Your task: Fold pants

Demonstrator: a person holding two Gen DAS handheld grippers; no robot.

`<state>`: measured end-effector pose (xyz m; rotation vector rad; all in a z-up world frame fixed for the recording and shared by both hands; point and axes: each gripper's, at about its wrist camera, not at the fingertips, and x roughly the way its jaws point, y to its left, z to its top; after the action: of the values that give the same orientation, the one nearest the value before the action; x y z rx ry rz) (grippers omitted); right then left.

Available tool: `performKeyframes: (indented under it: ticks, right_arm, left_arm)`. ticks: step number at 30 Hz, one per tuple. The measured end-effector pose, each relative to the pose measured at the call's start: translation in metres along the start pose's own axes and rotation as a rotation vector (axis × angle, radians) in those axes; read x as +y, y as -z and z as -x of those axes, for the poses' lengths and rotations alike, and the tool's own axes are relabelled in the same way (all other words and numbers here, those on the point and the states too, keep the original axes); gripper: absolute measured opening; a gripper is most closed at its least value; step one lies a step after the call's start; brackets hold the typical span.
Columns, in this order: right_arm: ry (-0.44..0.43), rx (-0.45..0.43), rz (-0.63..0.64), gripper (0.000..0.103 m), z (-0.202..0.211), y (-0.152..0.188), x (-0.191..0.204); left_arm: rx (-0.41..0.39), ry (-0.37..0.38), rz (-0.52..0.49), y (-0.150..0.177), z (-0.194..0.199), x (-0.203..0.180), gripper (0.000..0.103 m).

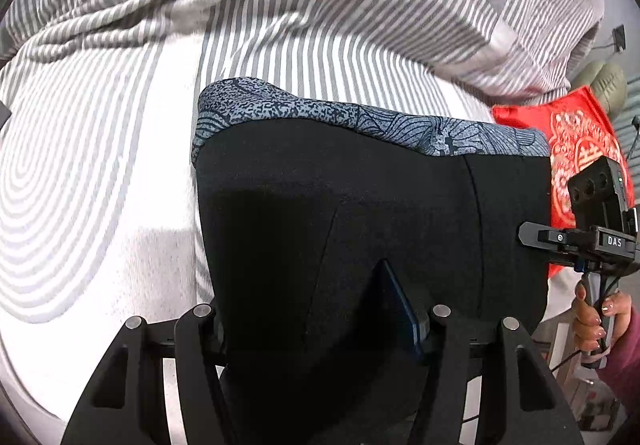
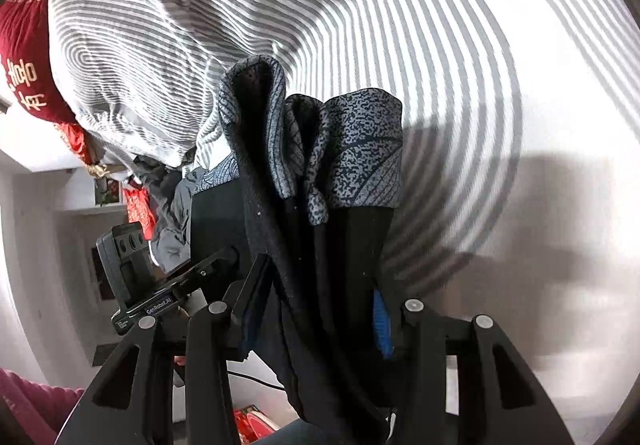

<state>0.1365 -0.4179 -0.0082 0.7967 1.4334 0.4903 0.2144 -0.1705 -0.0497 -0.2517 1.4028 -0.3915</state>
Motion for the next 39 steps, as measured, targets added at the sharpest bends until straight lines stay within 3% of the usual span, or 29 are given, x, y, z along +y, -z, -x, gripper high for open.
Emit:
performKeyframes:
  ticks: [10,11,13,17,24,25,27,29,35,39]
  right_arm:
    - [0.055,-0.043,0.002,0.05,-0.015,0.029,-0.022]
    - [0.065,-0.049,0.003,0.051,-0.015,0.03,-0.024]
    - [0.09,-0.054,-0.003,0.055,-0.017,0.032,-0.026]
    - [0.175,-0.073,-0.009,0.066,-0.011,0.039,-0.02]
    - [0.363,-0.142,0.015,0.068,0.017,0.055,0.0]
    - [0.372,-0.158,0.016,0.066,0.022,0.057,0.005]
    - [0.35,-0.201,0.016,0.04,0.034,0.061,0.016]
    - [0.332,-0.224,0.024,0.033,0.038,0.063,0.025]
    - [0.378,-0.214,0.108,0.033,0.016,0.058,0.052]
    - [0.428,-0.188,0.114,0.033,-0.002,0.056,0.04]
  left_arm:
    - [-0.023,-0.024,-0.013,0.016,-0.024,0.0,0.062]
    - [-0.027,-0.04,-0.016,0.017,-0.025,0.0,0.066]
    - [-0.039,-0.104,-0.011,0.012,-0.032,0.0,0.086]
    - [-0.06,-0.189,0.006,0.011,-0.024,0.003,0.086]
    - [-0.078,-0.334,-0.057,0.022,0.011,-0.001,0.086]
    - [-0.084,-0.345,-0.073,0.023,0.017,-0.005,0.086]
    - [-0.098,-0.357,-0.103,0.024,0.026,-0.015,0.086]
    - [-0.11,-0.347,-0.124,0.023,0.034,-0.028,0.086]
    - [-0.081,-0.368,-0.142,0.016,0.014,-0.054,0.086]
    - [-0.044,-0.392,-0.104,0.017,-0.015,-0.048,0.086]
